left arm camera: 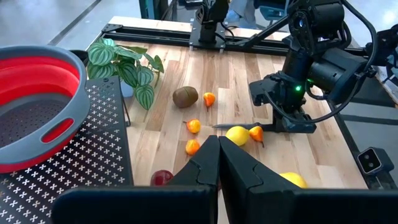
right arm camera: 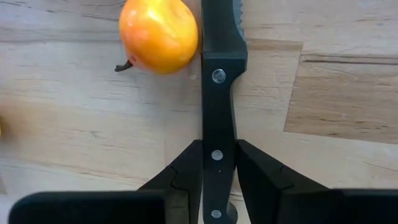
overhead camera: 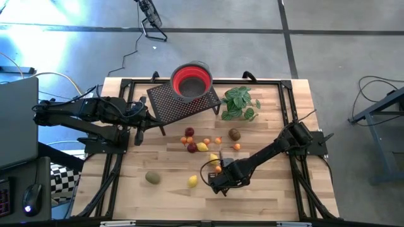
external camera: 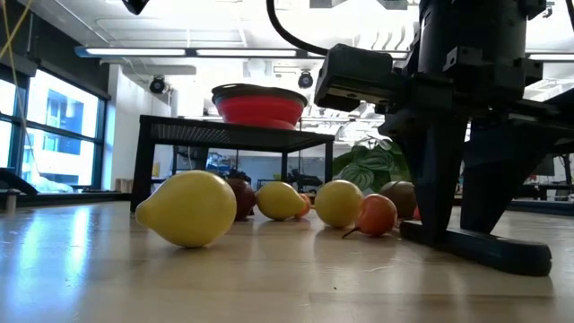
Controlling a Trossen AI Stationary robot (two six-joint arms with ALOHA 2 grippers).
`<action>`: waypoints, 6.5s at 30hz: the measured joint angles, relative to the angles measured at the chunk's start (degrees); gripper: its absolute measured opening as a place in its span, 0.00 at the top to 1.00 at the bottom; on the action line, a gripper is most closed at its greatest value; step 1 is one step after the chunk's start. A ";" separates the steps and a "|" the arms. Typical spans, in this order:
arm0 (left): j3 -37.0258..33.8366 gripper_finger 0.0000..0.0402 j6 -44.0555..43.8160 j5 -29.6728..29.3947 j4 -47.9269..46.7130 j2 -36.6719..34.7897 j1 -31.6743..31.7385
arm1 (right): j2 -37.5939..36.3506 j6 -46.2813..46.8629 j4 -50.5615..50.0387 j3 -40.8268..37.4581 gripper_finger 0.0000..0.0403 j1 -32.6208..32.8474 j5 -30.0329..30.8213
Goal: Pick & Place Fruit
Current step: Put the black knife on the shelf
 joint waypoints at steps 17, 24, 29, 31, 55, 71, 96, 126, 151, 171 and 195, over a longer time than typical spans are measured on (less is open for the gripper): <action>0.00 1.00 0.00 0.04 0.00 0.01 0.00 | 0.00 -0.02 0.70 -0.07 0.79 0.00 0.14; 0.00 1.00 -0.02 0.02 0.00 0.01 0.00 | 0.00 -0.02 0.66 -0.07 0.79 0.00 0.80; -0.01 1.00 -0.01 0.02 0.02 0.01 0.00 | 0.04 0.22 0.96 -0.07 0.79 -0.06 2.60; -0.02 1.00 -0.02 0.02 0.00 0.00 0.00 | 0.04 0.24 1.07 -0.07 0.79 -0.17 1.61; -0.02 1.00 -0.02 0.02 0.00 0.02 -0.02 | 0.02 0.00 0.85 0.00 0.82 -0.17 -0.12; -0.02 1.00 -0.02 0.00 0.71 0.00 0.00 | -0.91 -0.05 -1.12 -0.10 0.82 0.09 0.61; -0.02 1.00 3.02 -0.02 13.38 -0.11 0.00 | -16.74 -2.03 -9.77 -0.04 0.83 0.37 16.11; 0.00 1.00 -1.68 0.07 19.73 1.88 -0.02 | -26.91 -43.72 10.93 0.01 0.83 -10.47 43.87; 0.01 0.90 3.89 -7.88 36.54 10.32 0.04 | -31.85 -80.63 28.61 0.00 0.83 -17.04 55.28; 2.51 0.62 -1.69 -8.73 49.91 20.76 2.86 | -31.61 -94.96 29.53 0.00 0.83 -13.04 58.65; 12.55 0.62 4.98 -11.95 49.57 30.05 4.96 | -31.58 -97.63 23.87 0.00 0.83 -14.29 56.26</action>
